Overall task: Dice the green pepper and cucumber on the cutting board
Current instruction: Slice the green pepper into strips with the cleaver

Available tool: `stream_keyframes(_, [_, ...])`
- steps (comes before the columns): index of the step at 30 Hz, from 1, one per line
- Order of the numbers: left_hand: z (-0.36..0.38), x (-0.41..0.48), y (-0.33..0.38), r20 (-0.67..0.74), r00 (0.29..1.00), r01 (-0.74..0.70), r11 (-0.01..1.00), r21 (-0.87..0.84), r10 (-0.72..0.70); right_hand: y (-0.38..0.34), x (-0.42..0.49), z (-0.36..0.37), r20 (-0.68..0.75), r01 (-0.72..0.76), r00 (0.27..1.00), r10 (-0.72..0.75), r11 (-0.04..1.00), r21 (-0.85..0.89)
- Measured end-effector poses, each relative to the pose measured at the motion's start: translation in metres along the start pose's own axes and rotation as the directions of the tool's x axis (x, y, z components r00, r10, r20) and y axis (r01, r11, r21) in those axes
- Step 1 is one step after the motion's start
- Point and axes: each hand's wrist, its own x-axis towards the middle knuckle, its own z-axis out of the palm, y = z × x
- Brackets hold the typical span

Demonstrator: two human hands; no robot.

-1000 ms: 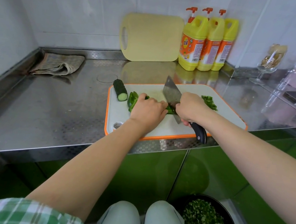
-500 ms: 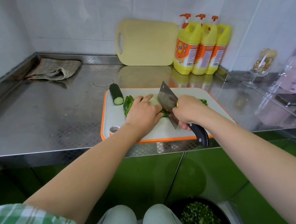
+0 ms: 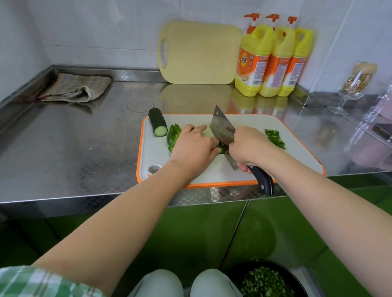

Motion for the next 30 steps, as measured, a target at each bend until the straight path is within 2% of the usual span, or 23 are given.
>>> stream_keyframes(5, [-0.005, 0.001, 0.001, 0.031, 0.999, -0.005, 1.0, 0.01, 0.005, 0.012, 0.007, -0.003, 0.047, -0.049, 0.998, 0.046, 0.997, 0.063])
stream_keyframes(12, [-0.012, 0.005, 0.008, 0.053, 0.999, -0.002, 0.998, 0.062, -0.002, 0.041, 0.017, -0.017, -0.032, -0.127, 0.991, 0.128, 0.991, 0.03])
stream_keyframes(15, [-0.013, 0.006, 0.011, 0.045, 0.999, 0.003, 0.998, 0.062, -0.005, 0.046, 0.018, -0.024, -0.073, -0.186, 0.978, 0.193, 0.978, 0.095])
stream_keyframes(20, [-0.011, 0.011, 0.016, 0.071, 0.997, 0.014, 1.0, 0.022, -0.015, 0.05, 0.021, -0.025, -0.074, -0.079, 0.993, 0.096, 0.975, 0.209])
stream_keyframes(22, [-0.012, 0.01, 0.012, 0.074, 0.997, 0.013, 1.0, 0.008, -0.014, 0.046, 0.018, -0.02, -0.038, -0.04, 0.998, 0.049, 0.978, 0.202])
stream_keyframes(27, [-0.024, 0.003, -0.005, 0.036, 0.999, 0.027, 1.0, -0.011, -0.026, 0.044, 0.01, -0.017, -0.026, -0.11, 0.993, 0.118, 0.973, 0.203])
stream_keyframes(30, [-0.027, -0.001, -0.01, 0.028, 0.998, 0.055, 0.998, -0.036, -0.054, 0.038, 0.006, -0.019, -0.016, -0.051, 0.998, 0.055, 0.982, 0.183])
